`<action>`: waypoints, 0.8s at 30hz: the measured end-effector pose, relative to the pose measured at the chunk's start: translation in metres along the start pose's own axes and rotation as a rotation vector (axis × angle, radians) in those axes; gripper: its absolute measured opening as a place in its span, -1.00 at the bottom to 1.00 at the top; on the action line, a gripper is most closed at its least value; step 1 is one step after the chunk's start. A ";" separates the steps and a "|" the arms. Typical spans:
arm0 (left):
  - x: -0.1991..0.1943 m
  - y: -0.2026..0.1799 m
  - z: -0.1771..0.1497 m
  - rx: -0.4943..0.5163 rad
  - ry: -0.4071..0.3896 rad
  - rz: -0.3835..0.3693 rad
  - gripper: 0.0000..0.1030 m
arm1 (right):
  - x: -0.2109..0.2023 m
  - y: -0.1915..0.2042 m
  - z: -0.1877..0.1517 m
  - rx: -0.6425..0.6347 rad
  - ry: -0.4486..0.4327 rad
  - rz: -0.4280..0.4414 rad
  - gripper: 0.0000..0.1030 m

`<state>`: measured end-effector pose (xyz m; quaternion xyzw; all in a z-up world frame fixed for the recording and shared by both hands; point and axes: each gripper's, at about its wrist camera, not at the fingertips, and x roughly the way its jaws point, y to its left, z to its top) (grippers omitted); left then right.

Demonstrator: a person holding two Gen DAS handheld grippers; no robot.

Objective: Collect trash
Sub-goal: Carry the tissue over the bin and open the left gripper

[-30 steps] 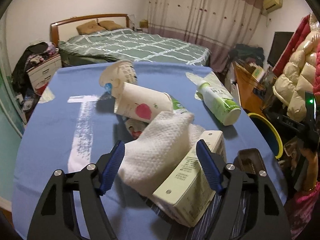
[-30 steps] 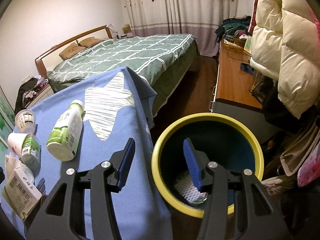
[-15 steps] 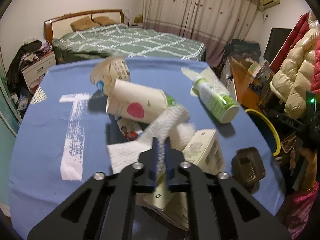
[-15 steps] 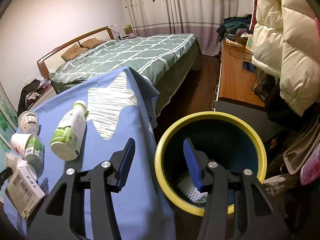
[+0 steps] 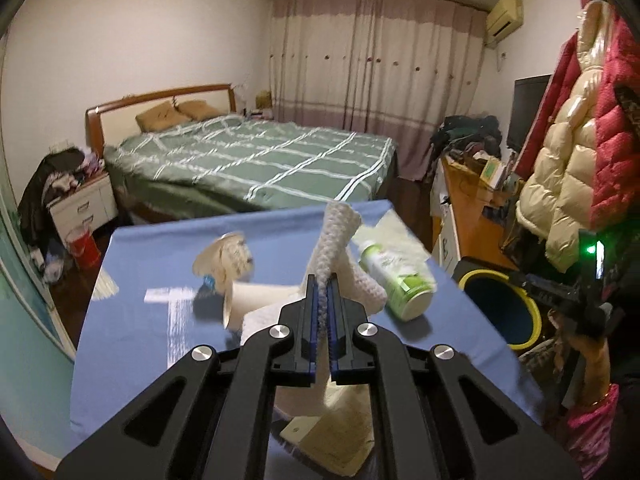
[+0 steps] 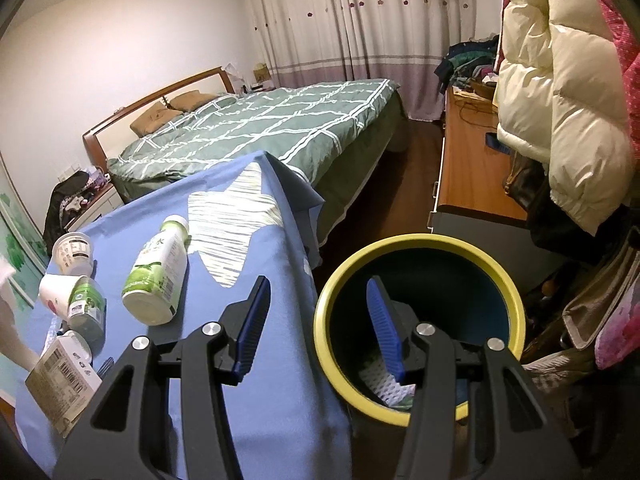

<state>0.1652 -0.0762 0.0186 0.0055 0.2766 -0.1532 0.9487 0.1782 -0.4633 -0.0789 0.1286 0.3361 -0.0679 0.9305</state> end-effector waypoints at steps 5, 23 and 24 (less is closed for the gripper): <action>-0.012 -0.026 0.018 0.038 -0.030 -0.041 -0.91 | -0.008 -0.012 0.001 0.019 -0.016 -0.003 -0.07; 0.097 -0.222 0.023 0.224 0.145 -0.346 -0.91 | -0.063 -0.097 -0.025 0.041 -0.058 -0.155 -0.07; 0.109 -0.238 0.021 0.237 0.163 -0.355 -0.91 | -0.066 -0.103 -0.027 0.047 -0.061 -0.162 -0.07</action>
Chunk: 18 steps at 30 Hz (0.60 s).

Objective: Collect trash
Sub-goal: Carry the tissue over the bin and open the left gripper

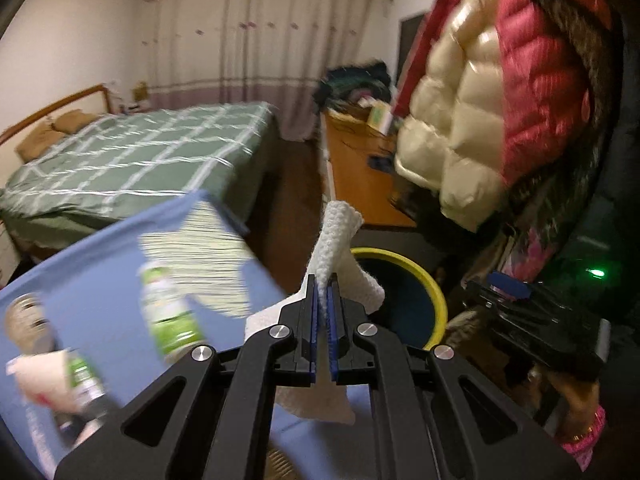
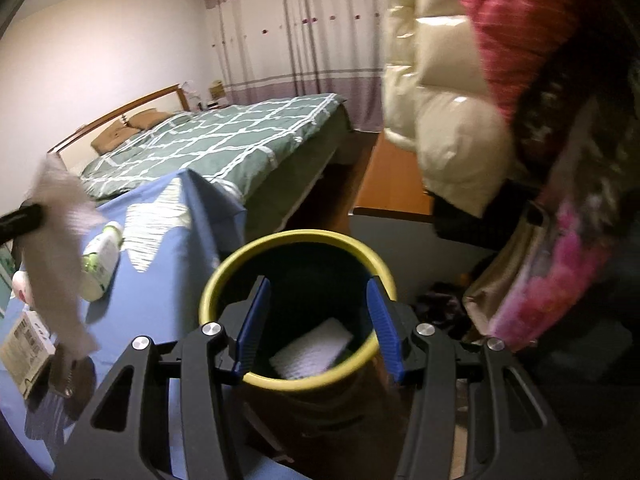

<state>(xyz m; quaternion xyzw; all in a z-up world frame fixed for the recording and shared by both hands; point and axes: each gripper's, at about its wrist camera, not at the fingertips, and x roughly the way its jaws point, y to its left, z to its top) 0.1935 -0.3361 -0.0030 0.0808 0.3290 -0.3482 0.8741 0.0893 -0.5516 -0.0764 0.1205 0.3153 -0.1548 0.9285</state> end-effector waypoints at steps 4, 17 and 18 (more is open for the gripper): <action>0.054 -0.029 0.007 0.012 0.063 -0.025 -0.91 | -0.006 -0.021 -0.002 0.013 -0.012 -0.042 -0.07; 0.167 -0.065 0.009 0.003 0.186 0.013 -0.89 | 0.012 -0.066 -0.010 0.064 0.027 -0.074 -0.07; 0.172 -0.065 0.008 -0.006 0.198 0.013 -0.89 | 0.013 -0.068 -0.011 0.066 0.028 -0.075 -0.07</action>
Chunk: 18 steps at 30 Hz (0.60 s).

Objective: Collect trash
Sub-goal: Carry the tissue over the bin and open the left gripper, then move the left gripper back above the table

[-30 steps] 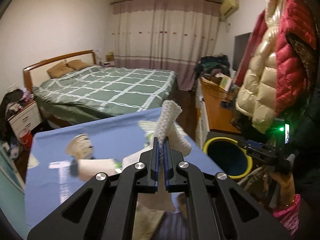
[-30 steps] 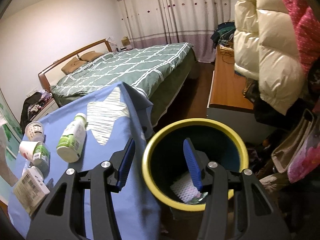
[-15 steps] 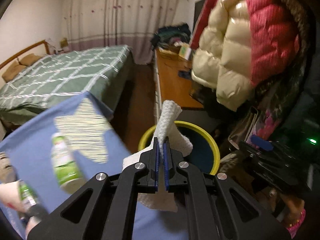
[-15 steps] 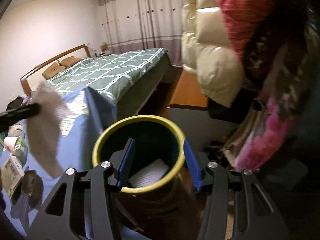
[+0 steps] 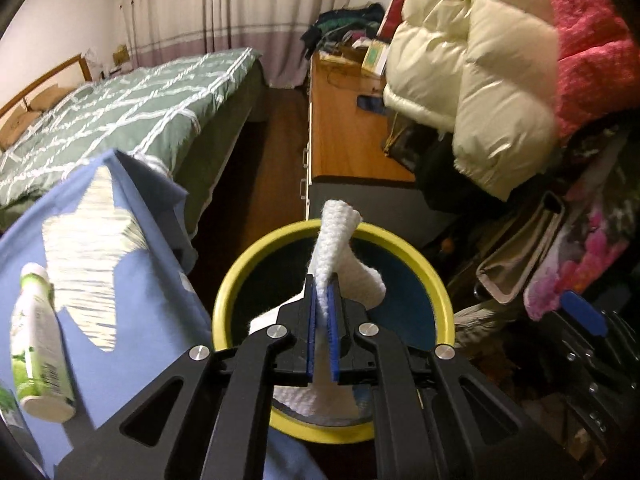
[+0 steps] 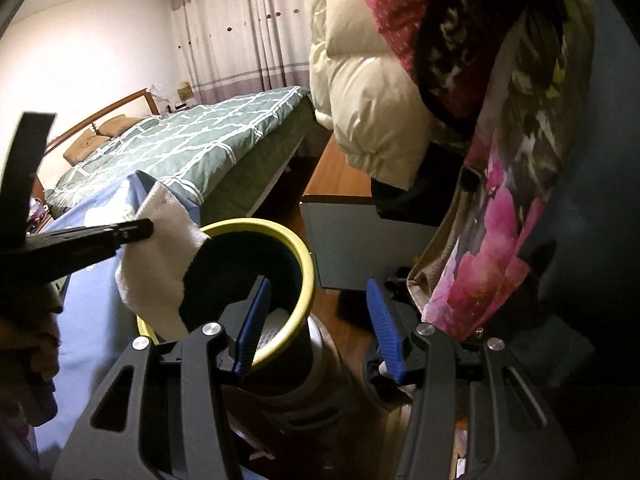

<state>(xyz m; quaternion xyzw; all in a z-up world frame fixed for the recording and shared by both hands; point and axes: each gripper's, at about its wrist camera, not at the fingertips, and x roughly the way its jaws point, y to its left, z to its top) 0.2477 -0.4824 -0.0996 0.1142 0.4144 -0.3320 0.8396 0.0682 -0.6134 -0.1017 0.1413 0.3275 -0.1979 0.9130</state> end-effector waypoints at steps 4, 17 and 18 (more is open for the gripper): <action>0.014 0.006 -0.001 -0.038 0.023 0.015 -0.89 | 0.000 -0.004 -0.001 0.005 -0.001 -0.006 -0.07; 0.009 0.009 -0.001 -0.047 -0.004 0.012 0.51 | -0.009 0.003 0.001 -0.016 -0.010 -0.017 -0.06; 0.004 0.010 -0.002 -0.045 -0.005 0.006 0.51 | -0.010 0.004 0.001 -0.018 -0.009 -0.019 -0.04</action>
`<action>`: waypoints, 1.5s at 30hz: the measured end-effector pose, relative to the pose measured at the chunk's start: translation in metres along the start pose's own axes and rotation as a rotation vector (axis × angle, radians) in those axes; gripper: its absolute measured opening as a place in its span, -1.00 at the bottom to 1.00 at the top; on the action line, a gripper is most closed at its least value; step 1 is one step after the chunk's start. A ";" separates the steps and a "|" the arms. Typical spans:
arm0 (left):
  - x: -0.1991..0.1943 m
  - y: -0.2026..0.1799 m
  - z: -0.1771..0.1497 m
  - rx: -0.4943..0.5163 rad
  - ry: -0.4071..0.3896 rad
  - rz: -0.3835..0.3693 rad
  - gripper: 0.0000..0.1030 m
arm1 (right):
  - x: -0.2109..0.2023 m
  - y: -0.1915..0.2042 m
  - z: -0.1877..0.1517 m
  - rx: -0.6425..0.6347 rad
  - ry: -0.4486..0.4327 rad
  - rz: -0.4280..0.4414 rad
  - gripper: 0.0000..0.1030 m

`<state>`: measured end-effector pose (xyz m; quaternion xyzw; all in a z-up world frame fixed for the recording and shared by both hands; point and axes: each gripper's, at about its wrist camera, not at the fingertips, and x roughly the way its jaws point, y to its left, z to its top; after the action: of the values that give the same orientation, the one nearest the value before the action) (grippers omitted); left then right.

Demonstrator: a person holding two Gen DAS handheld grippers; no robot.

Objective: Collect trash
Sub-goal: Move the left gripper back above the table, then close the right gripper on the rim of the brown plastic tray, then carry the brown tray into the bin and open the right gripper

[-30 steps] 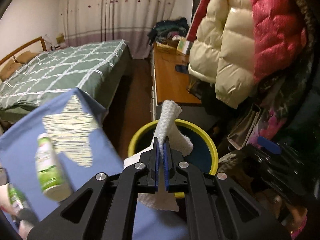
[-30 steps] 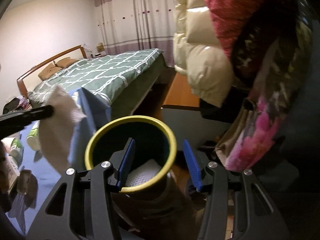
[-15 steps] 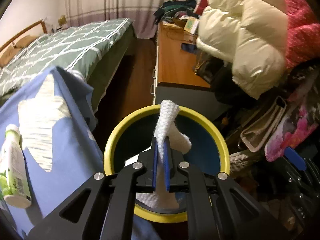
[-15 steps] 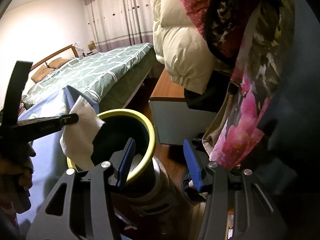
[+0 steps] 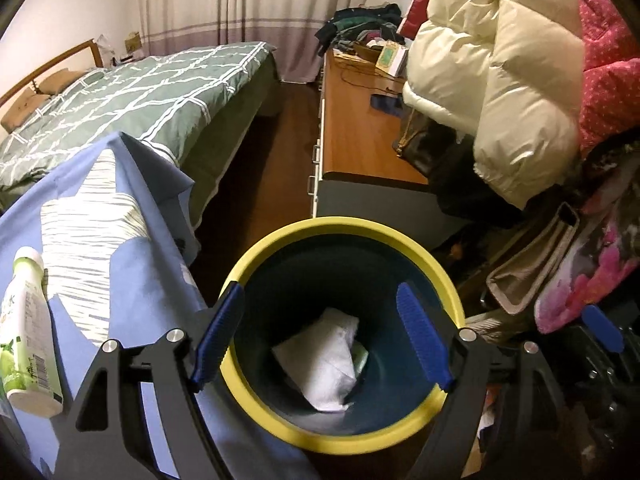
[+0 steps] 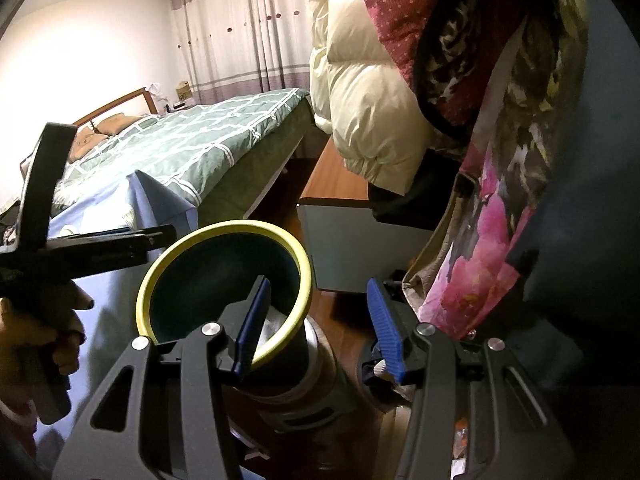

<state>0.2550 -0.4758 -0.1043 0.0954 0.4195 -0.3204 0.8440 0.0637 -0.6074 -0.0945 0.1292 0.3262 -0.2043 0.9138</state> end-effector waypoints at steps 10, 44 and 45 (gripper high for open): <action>-0.123 0.036 -0.029 -0.035 -0.155 0.023 0.62 | -0.001 0.036 -0.011 -0.045 0.026 0.072 0.03; -0.328 0.237 -0.244 -0.406 -0.337 0.421 0.75 | -0.007 0.279 -0.088 -0.364 0.224 0.426 -0.84; -0.328 0.237 -0.244 -0.406 -0.336 0.420 0.75 | -0.007 0.278 -0.087 -0.357 0.227 0.433 -0.88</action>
<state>0.0989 -0.0362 -0.0310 -0.0445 0.3008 -0.0608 0.9507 0.1387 -0.3276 -0.1270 0.0553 0.4219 0.0714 0.9021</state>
